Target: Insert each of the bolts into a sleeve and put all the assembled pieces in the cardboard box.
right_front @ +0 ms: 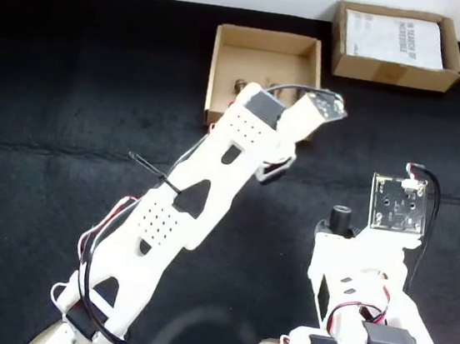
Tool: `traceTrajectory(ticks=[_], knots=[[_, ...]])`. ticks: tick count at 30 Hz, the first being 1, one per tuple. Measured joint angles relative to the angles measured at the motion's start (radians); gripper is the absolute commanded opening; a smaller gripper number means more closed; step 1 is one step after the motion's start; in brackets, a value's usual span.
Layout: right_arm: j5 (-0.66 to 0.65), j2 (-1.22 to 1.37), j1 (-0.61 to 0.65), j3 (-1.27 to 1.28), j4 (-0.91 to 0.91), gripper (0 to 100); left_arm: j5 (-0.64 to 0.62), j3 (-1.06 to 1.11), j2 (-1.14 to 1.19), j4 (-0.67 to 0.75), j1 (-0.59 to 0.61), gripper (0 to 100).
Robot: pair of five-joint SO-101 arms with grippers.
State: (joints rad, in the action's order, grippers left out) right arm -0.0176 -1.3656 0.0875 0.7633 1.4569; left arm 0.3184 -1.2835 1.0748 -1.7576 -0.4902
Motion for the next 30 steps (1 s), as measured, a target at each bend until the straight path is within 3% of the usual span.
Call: traceTrajectory(ticks=[13, 25, 30], knots=[[-0.012, 0.0, -0.015, 0.0, 0.0, 0.8, 0.126, 0.002, 0.1, 0.19, 0.066, 16], [-0.037, 0.0, -0.018, 0.0, 0.02, 0.8, 0.137, 0.0, 0.15, 0.322, 0.064, 16], [-0.037, 0.0, -0.018, 0.0, 0.02, 0.8, 0.233, 0.003, 0.15, 0.362, 0.064, 16]])
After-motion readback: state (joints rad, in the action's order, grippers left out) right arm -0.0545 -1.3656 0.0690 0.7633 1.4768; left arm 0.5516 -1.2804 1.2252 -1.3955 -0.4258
